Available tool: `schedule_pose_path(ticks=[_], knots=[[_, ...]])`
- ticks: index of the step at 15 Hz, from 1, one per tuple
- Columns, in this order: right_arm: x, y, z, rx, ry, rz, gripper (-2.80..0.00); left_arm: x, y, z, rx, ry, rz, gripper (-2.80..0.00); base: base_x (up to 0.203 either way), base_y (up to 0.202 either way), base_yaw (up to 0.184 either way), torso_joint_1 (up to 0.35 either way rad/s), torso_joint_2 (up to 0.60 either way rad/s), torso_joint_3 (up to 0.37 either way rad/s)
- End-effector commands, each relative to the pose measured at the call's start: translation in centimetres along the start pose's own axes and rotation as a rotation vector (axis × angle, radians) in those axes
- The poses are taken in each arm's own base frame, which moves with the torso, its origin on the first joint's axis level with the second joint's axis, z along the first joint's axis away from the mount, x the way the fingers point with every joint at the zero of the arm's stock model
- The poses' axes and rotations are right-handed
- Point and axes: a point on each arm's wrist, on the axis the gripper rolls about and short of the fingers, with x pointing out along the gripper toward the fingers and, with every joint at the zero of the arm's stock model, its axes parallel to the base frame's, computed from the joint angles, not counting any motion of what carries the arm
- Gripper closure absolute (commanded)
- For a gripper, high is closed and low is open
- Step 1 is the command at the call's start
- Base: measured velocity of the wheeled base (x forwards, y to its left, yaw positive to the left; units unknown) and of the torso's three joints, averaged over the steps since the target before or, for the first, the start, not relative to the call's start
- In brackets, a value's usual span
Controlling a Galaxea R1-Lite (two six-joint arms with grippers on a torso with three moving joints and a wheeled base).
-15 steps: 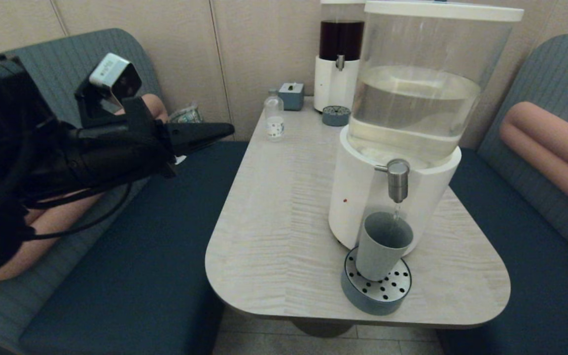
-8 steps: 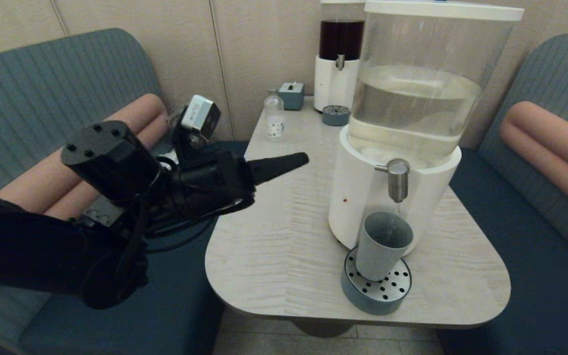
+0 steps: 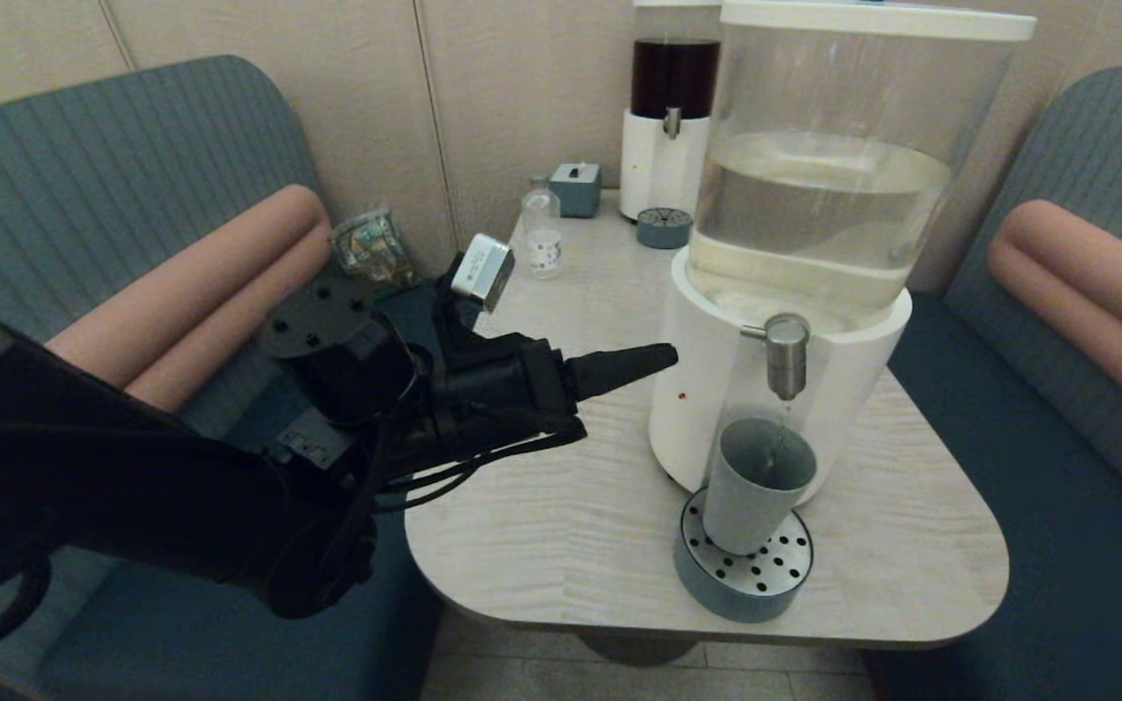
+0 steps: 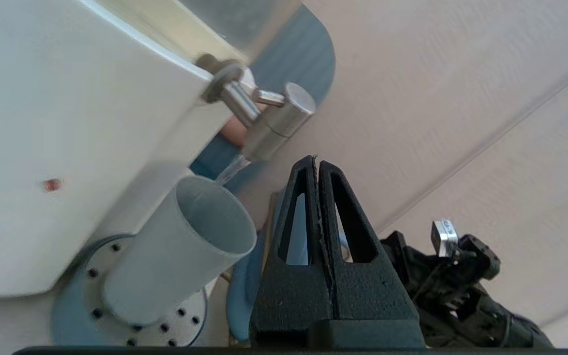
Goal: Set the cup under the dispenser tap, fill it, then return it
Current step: Turn off the faucet
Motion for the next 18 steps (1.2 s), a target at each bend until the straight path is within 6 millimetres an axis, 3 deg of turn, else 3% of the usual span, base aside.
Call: schedule_pose_path(ticks=[1,5,18], knots=[[0.0,0.0,0.0,-0.001,0.0,0.001,0.0,0.7,0.2,-0.3,-0.004,0.007,-0.018,0.0,0.0,0.0,0.0,0.0,0.0,0.0],[0.0,0.0,0.0,-0.001,0.0,0.001,0.0,2.2,0.1,-0.6,-0.001,0.009,-0.046,0.0,0.0,0.0,0.0,0.0,0.0,0.0],[0.0,0.0,0.0,-0.001,0.0,0.001,0.0,5.1,3.0,0.1,0.051,-0.03,-0.029,0.0,0.0,0.0,0.0,0.0,0.0,0.0]])
